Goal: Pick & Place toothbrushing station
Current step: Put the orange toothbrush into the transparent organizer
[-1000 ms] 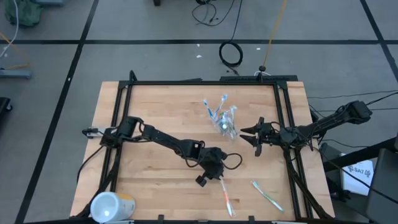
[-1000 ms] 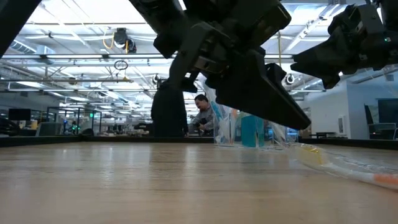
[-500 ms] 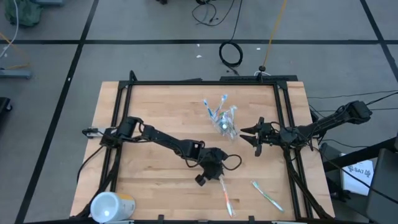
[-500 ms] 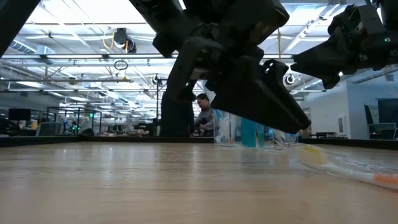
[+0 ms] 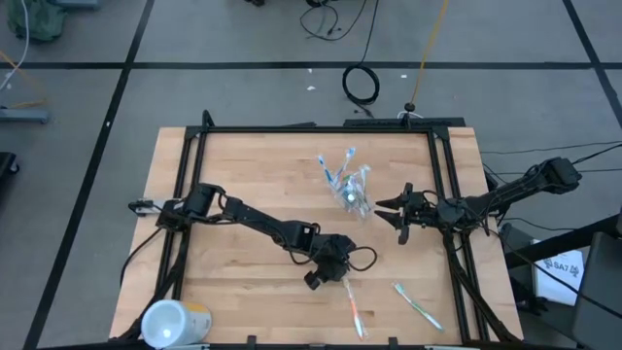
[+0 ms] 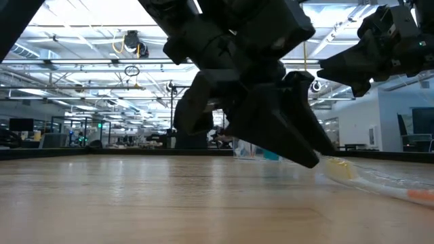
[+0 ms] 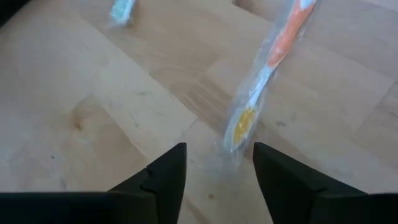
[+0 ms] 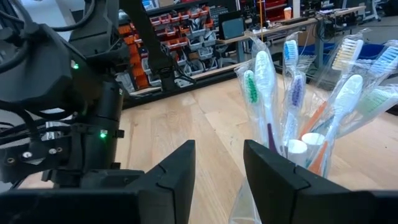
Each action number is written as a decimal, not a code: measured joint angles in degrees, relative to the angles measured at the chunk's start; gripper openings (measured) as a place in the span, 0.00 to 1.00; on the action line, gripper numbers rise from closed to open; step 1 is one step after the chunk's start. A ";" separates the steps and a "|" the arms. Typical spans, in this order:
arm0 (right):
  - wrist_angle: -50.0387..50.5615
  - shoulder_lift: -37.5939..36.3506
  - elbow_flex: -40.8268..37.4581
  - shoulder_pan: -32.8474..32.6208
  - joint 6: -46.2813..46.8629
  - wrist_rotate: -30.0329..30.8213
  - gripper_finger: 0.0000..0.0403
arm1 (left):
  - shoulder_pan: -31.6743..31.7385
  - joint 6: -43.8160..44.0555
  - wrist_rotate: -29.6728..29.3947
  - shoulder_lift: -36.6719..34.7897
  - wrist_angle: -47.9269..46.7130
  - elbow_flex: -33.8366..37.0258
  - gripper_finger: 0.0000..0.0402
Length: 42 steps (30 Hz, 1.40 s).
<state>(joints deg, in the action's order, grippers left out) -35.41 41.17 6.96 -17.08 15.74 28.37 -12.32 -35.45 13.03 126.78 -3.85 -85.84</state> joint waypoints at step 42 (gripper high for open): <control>-0.84 -0.02 0.02 0.00 0.03 -0.14 0.32 | -2.30 -5.95 -40.07 -29.09 -23.44 -0.07 0.00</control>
<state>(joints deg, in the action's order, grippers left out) -36.26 41.15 6.98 -17.08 15.77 28.23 -14.62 -41.40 -27.04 97.69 -27.28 -85.91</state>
